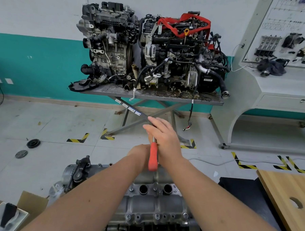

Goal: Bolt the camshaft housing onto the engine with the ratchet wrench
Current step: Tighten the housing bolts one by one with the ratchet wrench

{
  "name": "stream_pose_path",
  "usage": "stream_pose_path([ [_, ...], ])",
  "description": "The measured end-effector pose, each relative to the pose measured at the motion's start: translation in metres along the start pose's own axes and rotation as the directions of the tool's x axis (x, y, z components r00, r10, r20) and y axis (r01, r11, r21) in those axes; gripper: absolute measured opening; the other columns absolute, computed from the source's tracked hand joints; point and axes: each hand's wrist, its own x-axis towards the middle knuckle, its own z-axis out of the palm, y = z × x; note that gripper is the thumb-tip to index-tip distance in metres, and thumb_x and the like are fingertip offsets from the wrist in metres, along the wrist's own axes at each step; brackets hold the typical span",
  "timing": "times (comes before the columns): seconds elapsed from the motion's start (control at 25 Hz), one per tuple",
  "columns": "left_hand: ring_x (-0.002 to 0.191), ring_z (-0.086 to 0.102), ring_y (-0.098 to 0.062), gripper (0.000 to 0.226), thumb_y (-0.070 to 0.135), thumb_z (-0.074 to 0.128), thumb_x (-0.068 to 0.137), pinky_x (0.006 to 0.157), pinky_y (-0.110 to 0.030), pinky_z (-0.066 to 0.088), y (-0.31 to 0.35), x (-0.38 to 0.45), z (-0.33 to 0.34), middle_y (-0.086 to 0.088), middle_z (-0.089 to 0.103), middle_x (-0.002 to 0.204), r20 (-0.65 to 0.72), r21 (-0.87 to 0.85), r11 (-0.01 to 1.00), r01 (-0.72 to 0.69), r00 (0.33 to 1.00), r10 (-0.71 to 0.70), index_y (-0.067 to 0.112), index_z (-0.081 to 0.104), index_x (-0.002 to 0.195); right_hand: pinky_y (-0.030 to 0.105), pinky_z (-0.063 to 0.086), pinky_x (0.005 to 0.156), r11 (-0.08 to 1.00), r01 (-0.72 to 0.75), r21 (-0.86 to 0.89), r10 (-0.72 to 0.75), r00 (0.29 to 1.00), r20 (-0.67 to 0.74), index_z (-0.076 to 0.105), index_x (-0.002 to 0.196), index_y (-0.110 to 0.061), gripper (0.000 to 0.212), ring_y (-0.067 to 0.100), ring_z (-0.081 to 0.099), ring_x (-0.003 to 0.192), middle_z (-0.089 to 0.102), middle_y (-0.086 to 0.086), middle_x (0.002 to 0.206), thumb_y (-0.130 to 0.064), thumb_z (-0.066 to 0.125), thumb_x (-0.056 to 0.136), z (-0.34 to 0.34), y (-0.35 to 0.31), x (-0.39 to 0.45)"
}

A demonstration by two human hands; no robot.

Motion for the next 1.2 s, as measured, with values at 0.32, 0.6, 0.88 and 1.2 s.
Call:
stream_pose_path([
  [0.32,0.145,0.029,-0.029,0.071,0.03,0.055,0.099,0.113,-0.035,0.02,-0.013,-0.002,0.005,-0.016,0.023,0.16,-0.026,-0.125,0.99,0.068,0.997,-0.071,0.006,0.017,0.155,0.054,0.037,0.107,0.856,0.303,-0.419,-0.068,0.869,0.491,0.048,0.145,-0.017,0.067,0.033,0.054,0.102,0.057,0.013,0.119,-0.061,0.035,0.095,-0.032,-0.008,0.013],
  [0.6,0.106,0.055,-0.03,0.029,0.007,0.037,0.099,0.08,-0.037,0.043,-0.021,0.01,0.011,-0.015,0.058,0.126,0.066,-0.015,0.996,-0.09,0.994,0.091,0.006,0.057,0.12,0.046,0.04,0.099,0.851,0.32,-0.416,-0.066,0.851,0.52,0.07,0.107,-0.019,0.048,0.03,0.056,0.096,0.064,0.007,0.098,-0.054,0.038,0.101,-0.037,-0.017,0.031],
  [0.88,0.109,0.057,-0.034,0.033,0.011,0.033,0.102,0.083,-0.039,0.043,-0.026,0.012,0.015,-0.017,0.06,0.125,0.132,-0.056,0.994,-0.095,0.986,0.101,0.005,0.056,0.125,0.041,0.042,0.092,0.904,0.225,-0.363,-0.023,0.874,0.486,0.069,0.101,-0.014,0.044,0.029,0.06,0.095,0.065,0.004,0.097,-0.05,0.044,0.102,-0.025,-0.022,0.033],
  [1.2,0.119,0.057,-0.036,0.03,0.011,0.04,0.101,0.091,-0.041,0.047,-0.023,0.004,0.014,-0.02,0.06,0.127,0.092,-0.472,0.88,0.052,0.996,-0.009,0.002,0.057,0.124,0.041,0.046,0.066,0.978,0.141,-0.154,-0.083,0.939,0.335,0.06,0.068,-0.005,0.036,0.032,0.053,0.077,0.057,0.013,0.08,-0.032,0.078,0.082,-0.024,0.0,0.018],
])
